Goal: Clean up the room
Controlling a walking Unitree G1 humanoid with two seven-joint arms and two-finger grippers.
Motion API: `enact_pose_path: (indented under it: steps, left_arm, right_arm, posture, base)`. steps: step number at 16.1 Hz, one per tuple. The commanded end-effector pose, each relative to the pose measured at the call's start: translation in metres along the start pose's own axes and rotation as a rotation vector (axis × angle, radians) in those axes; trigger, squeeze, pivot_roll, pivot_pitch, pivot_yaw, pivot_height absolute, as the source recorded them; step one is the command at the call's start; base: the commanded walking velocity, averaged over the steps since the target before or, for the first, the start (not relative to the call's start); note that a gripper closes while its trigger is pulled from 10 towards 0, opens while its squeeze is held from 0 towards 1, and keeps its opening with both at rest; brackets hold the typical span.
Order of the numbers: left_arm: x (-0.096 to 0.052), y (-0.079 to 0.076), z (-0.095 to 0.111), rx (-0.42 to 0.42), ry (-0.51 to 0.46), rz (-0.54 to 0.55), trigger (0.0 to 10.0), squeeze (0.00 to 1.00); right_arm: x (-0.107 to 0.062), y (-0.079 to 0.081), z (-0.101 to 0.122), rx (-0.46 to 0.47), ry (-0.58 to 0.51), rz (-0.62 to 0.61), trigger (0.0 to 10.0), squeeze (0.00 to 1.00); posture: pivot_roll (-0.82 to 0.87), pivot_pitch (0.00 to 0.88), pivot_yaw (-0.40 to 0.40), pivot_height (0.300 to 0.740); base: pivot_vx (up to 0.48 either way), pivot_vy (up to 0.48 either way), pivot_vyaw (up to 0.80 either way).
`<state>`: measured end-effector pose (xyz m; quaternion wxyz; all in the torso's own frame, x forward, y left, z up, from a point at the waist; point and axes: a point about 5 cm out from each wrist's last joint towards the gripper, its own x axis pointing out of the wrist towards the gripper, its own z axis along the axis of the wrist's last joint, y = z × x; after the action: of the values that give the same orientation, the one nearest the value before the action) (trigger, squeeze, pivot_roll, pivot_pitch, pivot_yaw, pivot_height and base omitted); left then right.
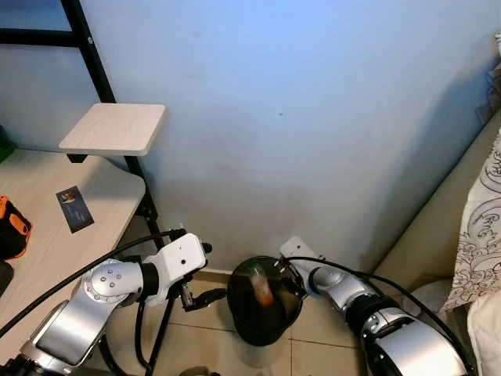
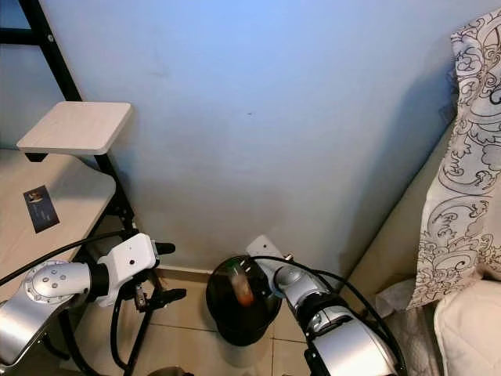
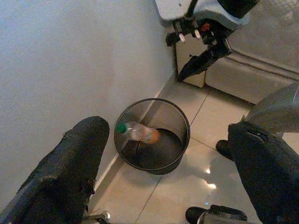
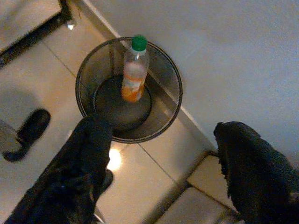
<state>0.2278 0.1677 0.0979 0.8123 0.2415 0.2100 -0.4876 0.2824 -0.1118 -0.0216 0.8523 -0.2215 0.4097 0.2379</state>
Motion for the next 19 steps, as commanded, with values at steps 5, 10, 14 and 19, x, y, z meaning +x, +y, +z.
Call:
enact_pose_path:
  steps: [5,10,14,19]
  left_arm:
    - [-0.007,-0.003,-0.002,-0.075,-0.025,0.106,10.0,0.03]
    - [-0.011,-0.001,-0.003,-0.226,-0.117,0.44,10.0,0.02]
    - [-0.008,0.007,0.005,-0.421,-0.184,0.758,10.0,0.02]
    - [-0.012,0.01,0.005,-0.422,-0.152,0.84,10.0,0.02]
  right_arm:
    - [-0.012,-0.039,-0.005,0.204,-0.136,-0.065,10.0,1.0]
    - [-0.054,-0.063,-0.011,0.417,-0.451,-0.235,10.0,1.0]
    - [-0.095,-0.046,-0.004,0.526,-0.633,-0.312,10.0,1.0]
    - [-0.114,-0.047,0.005,0.607,-0.666,-0.386,10.0,1.0]
  posture:
    - [0.06,0.0,0.035,0.74]
    - [0.04,0.0,0.038,0.74]
    - [0.04,0.0,0.017,0.74]
    - [0.04,0.0,0.027,0.74]
  base:
    - [0.0,0.0,0.0]
    - [0.0,0.0,-0.12]
    - [0.0,0.0,-0.76]
    - [0.0,0.0,-0.77]
